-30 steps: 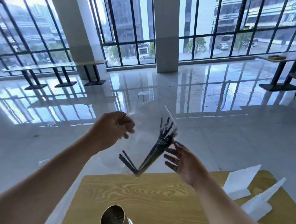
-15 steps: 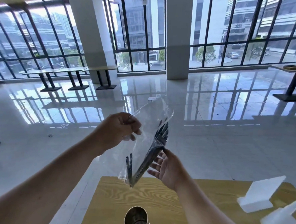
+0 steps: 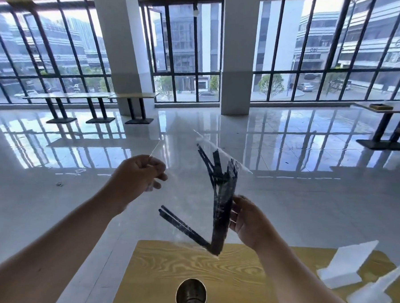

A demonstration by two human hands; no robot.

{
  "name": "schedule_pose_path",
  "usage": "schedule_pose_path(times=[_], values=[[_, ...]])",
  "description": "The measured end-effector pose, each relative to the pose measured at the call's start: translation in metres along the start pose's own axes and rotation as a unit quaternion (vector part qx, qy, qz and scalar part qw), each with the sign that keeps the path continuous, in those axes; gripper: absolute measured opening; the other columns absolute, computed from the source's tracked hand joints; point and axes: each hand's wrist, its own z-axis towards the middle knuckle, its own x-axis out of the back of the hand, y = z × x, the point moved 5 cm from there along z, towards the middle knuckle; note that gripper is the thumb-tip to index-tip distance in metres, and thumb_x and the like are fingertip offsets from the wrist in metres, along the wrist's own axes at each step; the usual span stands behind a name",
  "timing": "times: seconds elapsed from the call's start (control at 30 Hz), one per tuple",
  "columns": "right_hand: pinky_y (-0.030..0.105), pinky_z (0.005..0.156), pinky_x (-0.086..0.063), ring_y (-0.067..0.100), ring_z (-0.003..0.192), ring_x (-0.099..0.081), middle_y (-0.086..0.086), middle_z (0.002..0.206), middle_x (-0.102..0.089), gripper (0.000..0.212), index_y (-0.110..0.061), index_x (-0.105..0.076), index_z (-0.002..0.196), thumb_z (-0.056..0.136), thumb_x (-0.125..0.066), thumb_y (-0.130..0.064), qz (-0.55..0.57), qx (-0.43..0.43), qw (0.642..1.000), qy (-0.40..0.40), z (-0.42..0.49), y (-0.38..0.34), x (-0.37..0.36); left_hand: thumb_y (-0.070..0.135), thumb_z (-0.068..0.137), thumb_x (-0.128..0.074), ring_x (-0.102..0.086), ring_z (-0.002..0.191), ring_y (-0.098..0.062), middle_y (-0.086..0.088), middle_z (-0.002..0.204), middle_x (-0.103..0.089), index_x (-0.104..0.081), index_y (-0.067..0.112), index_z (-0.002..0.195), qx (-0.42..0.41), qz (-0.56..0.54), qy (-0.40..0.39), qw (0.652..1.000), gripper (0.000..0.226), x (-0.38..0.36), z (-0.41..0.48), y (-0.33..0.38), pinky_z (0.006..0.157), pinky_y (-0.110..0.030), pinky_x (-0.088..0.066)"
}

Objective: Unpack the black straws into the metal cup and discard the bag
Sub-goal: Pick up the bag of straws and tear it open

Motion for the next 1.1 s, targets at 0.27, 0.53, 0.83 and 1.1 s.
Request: schedule_pose_path(times=[0.27,0.53,0.83,1.1], values=[[0.032,0.059,-0.057,0.019,0.061,-0.063,0.006,0.075,-0.066,0.011,-0.009,-0.071,0.102,0.106,-0.061,-0.012,-0.196,0.132,0.97,0.065,-0.031,-0.084,0.012,0.027,0.095,-0.073,-0.071,0.068,-0.019,-0.01,0.09,-0.081,-0.072,0.005,0.1,0.062,-0.029,0.0,0.998,0.023,-0.015,-0.003,-0.046,0.071,-0.033,-0.055],[0.034,0.066,-0.062,0.02,0.071,-0.074,0.003,0.074,-0.076,0.013,-0.014,-0.075,0.092,0.103,-0.068,-0.017,-0.31,0.235,0.909,0.153,-0.054,-0.121,0.018,0.025,0.095,-0.073,-0.072,0.069,-0.015,-0.003,0.085,-0.081,-0.071,0.011,0.098,0.043,-0.019,-0.037,0.998,0.015,-0.04,0.001,-0.05,0.069,-0.032,-0.055],[0.033,0.061,-0.063,0.02,0.07,-0.075,0.002,0.075,-0.076,0.014,-0.012,-0.073,0.095,0.105,-0.065,-0.015,-0.297,0.283,0.89,0.197,-0.077,-0.133,0.022,0.019,0.097,-0.069,-0.07,0.066,-0.006,0.002,0.083,-0.08,-0.072,0.011,0.097,-0.002,-0.031,-0.025,0.999,0.008,-0.054,0.001,-0.039,0.064,-0.026,-0.053],[0.039,0.072,-0.056,0.028,0.077,-0.068,0.007,0.077,-0.075,0.018,-0.019,-0.078,0.082,0.099,-0.073,-0.014,-0.328,0.27,0.879,0.218,-0.089,-0.116,0.041,0.015,0.093,-0.072,-0.07,0.07,-0.01,-0.001,0.08,-0.078,-0.076,0.026,0.08,-0.06,-0.008,-0.014,0.998,0.018,-0.047,0.008,-0.024,0.062,-0.023,-0.053]])
